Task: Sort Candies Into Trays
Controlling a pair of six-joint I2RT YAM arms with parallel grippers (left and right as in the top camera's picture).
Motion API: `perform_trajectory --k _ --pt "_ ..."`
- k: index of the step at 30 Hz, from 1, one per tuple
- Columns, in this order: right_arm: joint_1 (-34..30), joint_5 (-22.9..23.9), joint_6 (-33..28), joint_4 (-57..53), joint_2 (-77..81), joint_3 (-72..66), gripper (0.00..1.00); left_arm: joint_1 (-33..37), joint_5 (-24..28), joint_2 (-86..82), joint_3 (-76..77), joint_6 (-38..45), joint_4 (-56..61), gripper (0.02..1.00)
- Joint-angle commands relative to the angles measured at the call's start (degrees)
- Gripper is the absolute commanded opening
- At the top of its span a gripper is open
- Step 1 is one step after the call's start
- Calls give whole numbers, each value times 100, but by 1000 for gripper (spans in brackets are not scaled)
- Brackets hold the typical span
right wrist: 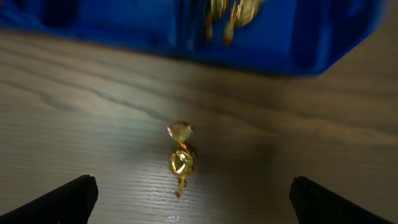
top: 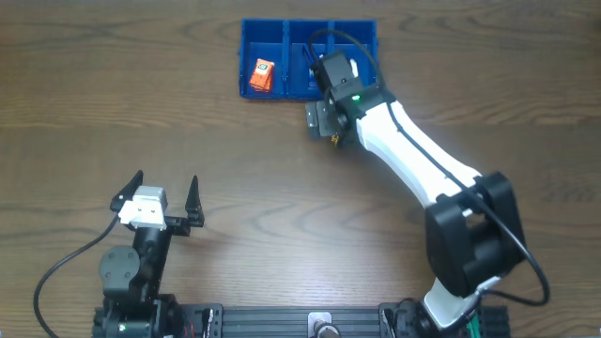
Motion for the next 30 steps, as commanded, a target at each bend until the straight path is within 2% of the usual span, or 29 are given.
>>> perform_trajectory --k 1,8,15,24,27,30 --pt "13 -48 125 140 446 -76 1000 24 142 -37 -109 20 -190 998" --pt "13 -199 258 328 901 -83 991 24 144 -37 -109 20 -190 998" --pt "13 -240 260 330 942 -98 873 24 144 -37 -109 20 -190 998" --pt "13 -245 411 343 1113 -103 796 24 142 -37 -109 20 -190 996" --pt "13 -262 431 378 1150 -103 737 24 142 -37 -109 20 -190 998" --pt "13 -328 520 413 1150 -103 634 24 142 -37 -109 20 -190 998"
